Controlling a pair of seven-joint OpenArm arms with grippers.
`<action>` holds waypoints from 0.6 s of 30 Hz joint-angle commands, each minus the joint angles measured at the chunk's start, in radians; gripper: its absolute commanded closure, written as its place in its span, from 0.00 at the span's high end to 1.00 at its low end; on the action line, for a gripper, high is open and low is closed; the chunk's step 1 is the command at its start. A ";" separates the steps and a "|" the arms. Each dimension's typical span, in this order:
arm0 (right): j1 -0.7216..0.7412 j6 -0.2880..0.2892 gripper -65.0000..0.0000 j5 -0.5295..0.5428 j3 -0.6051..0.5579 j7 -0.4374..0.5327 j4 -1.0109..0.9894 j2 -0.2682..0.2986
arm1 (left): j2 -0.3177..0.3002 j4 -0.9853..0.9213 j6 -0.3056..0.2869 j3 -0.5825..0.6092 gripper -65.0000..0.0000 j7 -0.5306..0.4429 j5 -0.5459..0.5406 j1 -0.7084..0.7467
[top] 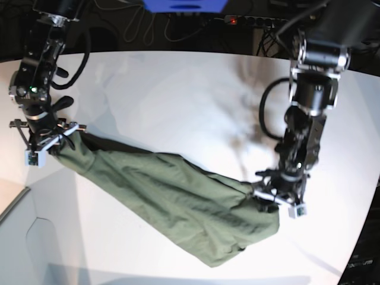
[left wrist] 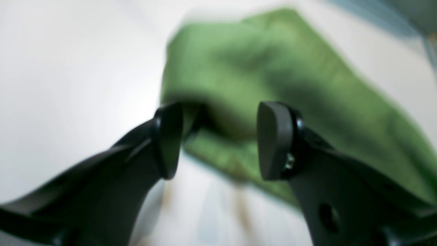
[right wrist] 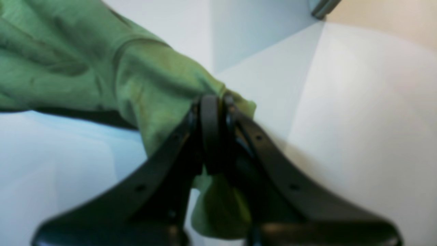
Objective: Layout the t-shirt on the table in an organized manner, then fold the t-shirt properly
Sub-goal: 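Hold the shirt with both grippers and raise it off the table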
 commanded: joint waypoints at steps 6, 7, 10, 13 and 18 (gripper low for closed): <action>0.015 0.006 0.00 0.004 0.000 0.025 0.013 0.009 | 0.005 0.076 -0.014 -0.001 0.52 -0.035 -0.006 0.047; 0.016 0.006 0.00 0.004 0.000 0.025 0.013 0.009 | 0.006 0.049 -0.014 -0.001 0.52 -0.035 -0.006 0.044; 0.018 0.006 0.00 0.004 0.000 0.025 0.013 0.009 | 0.028 -0.033 -0.014 -0.001 0.52 -0.039 -0.004 0.007; 0.018 0.006 0.00 0.004 0.000 0.025 0.013 0.009 | 0.038 -0.137 -0.014 -0.001 0.52 -0.039 -0.004 -0.048; 0.016 0.006 0.00 0.004 0.000 0.025 0.012 0.011 | 0.058 -0.264 -0.014 -0.001 0.52 -0.043 -0.004 -0.123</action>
